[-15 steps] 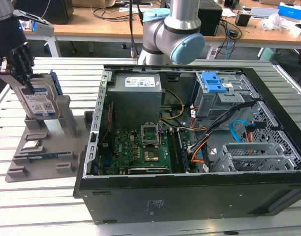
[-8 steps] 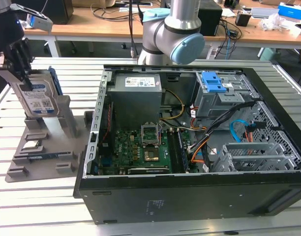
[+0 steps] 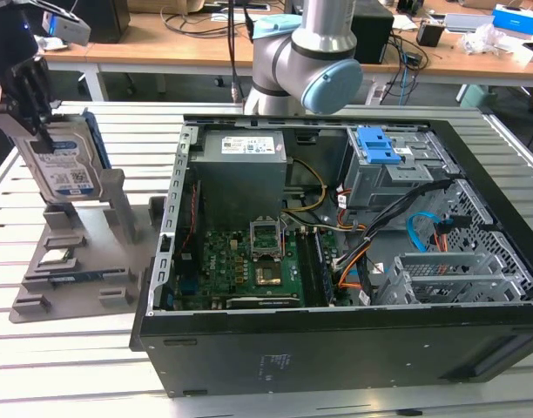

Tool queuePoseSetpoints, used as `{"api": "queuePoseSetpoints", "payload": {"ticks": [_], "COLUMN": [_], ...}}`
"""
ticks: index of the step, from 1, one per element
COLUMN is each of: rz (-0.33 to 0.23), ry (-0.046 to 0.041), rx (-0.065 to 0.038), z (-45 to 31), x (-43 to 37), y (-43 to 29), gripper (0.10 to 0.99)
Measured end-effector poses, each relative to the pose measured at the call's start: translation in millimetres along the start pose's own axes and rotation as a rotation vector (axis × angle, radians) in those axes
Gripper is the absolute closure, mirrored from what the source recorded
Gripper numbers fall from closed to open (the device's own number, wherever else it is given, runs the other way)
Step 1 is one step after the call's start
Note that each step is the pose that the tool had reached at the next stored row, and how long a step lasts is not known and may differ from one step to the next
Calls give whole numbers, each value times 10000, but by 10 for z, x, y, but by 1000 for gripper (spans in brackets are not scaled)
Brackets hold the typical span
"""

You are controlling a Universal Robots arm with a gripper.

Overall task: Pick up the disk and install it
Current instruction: 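Pick up the disk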

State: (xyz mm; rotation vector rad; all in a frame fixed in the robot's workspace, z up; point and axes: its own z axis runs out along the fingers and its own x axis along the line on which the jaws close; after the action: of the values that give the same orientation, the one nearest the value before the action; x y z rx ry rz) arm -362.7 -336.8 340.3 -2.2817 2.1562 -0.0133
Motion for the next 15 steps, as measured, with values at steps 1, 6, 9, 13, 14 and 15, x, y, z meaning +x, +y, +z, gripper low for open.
{"api": "queuePoseSetpoints", "payload": {"ticks": [1, 6, 9, 13, 14, 15], "rz": [0, 0, 0, 0, 0, 0], "ry": [0, -1, 0, -2, -3, -4], "rx": [0, 0, 0, 0, 0, 0], "z": [-27, -100, -160, -255, -280, -304], "x": [0, 0, 1, 1, 1, 1], "y": [0, -1, -2, -3, -4, -4], "gripper": [722, 722, 722, 722, 722, 722]}}
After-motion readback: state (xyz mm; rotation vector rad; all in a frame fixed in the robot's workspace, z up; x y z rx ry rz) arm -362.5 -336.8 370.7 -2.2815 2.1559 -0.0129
